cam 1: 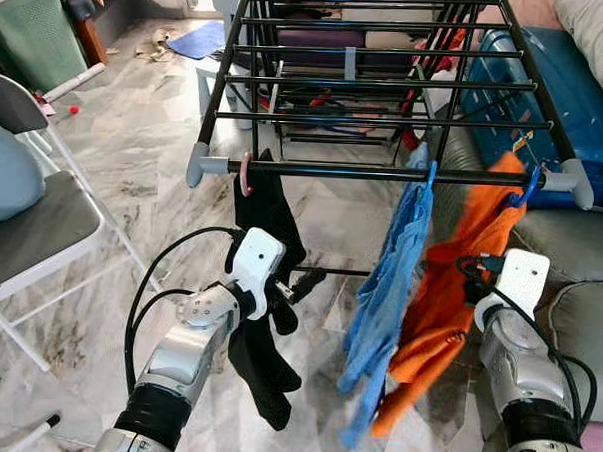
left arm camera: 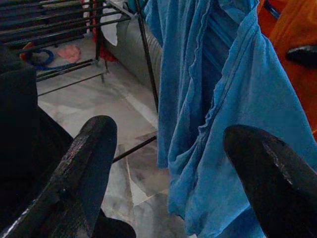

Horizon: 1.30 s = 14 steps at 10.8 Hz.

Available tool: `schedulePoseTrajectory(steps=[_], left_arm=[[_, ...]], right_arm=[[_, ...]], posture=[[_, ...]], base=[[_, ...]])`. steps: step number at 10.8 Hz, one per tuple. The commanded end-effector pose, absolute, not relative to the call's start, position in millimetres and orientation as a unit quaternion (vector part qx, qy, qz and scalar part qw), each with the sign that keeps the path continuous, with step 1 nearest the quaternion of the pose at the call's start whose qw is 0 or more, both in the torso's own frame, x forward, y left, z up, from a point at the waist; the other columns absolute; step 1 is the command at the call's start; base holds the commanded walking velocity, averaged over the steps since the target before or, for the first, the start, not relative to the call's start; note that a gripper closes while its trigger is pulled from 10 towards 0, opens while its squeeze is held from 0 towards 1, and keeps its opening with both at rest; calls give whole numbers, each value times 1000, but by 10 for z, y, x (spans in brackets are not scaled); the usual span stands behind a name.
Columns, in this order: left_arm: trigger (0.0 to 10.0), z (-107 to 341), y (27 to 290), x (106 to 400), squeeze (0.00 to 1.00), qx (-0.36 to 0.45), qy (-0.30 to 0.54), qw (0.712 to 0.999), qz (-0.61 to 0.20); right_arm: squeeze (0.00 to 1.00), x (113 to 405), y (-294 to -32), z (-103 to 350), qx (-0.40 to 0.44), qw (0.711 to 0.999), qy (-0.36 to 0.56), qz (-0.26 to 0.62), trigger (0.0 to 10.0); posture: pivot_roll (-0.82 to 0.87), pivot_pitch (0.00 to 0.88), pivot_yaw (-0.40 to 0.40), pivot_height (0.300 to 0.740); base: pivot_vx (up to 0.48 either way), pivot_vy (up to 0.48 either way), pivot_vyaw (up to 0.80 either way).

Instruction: Hang hanger

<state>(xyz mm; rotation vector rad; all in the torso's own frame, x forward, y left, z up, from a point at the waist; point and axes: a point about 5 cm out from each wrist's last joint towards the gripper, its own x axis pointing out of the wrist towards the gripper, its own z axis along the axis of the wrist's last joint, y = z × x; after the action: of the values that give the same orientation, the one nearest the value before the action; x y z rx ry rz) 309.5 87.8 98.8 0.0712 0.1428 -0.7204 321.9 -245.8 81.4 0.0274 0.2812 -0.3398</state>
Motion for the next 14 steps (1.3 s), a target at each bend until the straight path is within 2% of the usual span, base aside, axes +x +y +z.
schedulePoseTrajectory(steps=[1,4,5,6,8,9,14], left_arm=[[10000,995,877,3088,0,40,71,932,-352],[10000,990,871,3085,0,42,73,932,-353],[10000,979,864,3081,0,43,76,932,-353],[10000,974,857,3079,0,44,77,931,-354],[10000,969,847,3080,0,44,79,930,-355],[10000,966,839,3081,0,45,80,930,-356],[10000,955,817,3095,0,48,83,929,-357]], right_arm=[[0,3253,-2458,849,14,977,133,-164,9922],[0,3265,-2422,869,17,980,122,-159,10000],[671,3239,-2422,842,19,979,126,-159,10000],[0,3191,-2436,799,14,977,138,-160,10000],[0,3126,-2510,757,14,974,144,-176,10000],[1000,3085,-2561,749,16,972,143,-185,10000],[1000,3038,-2752,847,-6,972,128,-199,10000]], posture=[[66,106,31,740],[67,105,32,740],[66,105,30,740],[63,105,31,740],[60,104,32,740],[59,103,33,740],[53,97,37,740]], base=[[0,0,0],[0,0,0],[0,0,0],[0,0,0],[0,0,0],[0,0,0],[0,0,0]])
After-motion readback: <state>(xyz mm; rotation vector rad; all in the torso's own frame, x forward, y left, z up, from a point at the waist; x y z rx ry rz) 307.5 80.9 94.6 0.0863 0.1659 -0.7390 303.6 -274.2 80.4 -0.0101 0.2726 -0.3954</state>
